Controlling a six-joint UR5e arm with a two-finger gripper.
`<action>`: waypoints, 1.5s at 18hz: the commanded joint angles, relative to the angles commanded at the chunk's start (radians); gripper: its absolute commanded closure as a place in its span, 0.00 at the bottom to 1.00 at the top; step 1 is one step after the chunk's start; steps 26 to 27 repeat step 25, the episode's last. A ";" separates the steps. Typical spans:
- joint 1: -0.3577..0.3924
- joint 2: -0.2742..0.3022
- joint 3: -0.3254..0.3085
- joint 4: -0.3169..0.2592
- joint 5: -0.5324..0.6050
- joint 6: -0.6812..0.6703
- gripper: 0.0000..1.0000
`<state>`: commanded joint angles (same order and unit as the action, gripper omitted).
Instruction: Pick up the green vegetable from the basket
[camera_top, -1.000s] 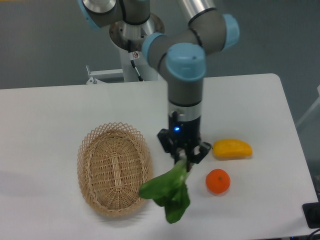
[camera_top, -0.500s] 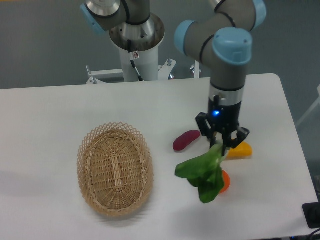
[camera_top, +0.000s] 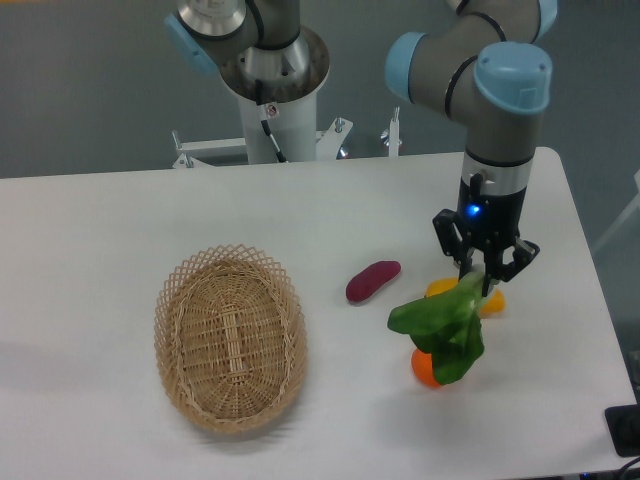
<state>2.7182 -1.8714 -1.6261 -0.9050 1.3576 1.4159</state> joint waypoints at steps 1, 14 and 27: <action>-0.002 -0.005 0.000 0.002 0.000 0.000 0.72; -0.002 -0.009 -0.014 0.014 0.000 -0.002 0.72; 0.012 0.000 -0.031 0.014 -0.002 0.000 0.72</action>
